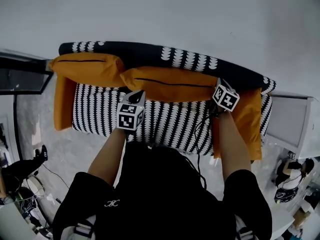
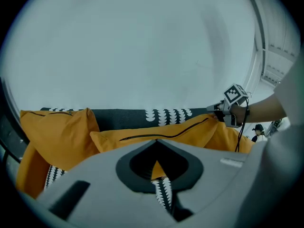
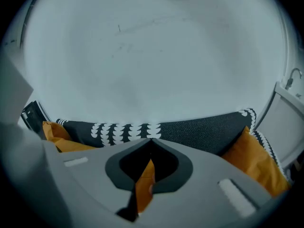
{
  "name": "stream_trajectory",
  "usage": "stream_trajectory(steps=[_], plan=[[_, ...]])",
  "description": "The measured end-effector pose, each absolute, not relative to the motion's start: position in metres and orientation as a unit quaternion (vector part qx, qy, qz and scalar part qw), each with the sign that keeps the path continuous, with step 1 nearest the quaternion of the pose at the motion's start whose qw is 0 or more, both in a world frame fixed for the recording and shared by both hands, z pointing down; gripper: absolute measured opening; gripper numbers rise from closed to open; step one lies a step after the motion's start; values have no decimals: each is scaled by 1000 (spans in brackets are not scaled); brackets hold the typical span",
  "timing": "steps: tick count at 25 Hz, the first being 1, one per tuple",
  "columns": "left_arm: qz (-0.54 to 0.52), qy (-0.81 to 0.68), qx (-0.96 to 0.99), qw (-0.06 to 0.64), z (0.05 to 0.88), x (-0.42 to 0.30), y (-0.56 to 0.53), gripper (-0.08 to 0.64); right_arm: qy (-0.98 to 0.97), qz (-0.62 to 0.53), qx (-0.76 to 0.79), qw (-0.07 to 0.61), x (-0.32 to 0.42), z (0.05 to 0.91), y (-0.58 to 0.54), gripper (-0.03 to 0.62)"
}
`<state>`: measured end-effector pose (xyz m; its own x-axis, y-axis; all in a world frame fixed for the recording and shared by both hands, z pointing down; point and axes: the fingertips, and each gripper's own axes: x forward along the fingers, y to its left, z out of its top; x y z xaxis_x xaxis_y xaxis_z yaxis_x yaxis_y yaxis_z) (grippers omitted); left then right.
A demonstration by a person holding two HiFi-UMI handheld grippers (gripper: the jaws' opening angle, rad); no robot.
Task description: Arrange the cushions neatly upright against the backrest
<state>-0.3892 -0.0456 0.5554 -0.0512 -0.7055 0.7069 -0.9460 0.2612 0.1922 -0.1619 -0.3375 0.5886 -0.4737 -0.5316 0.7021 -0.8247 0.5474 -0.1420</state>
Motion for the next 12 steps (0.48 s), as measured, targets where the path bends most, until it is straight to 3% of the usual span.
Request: stream_trajectory(steps=[12], plan=[[147,-731,586,317,502,-373,-40,9,-862,194,378,277,-171,530,-265,8]])
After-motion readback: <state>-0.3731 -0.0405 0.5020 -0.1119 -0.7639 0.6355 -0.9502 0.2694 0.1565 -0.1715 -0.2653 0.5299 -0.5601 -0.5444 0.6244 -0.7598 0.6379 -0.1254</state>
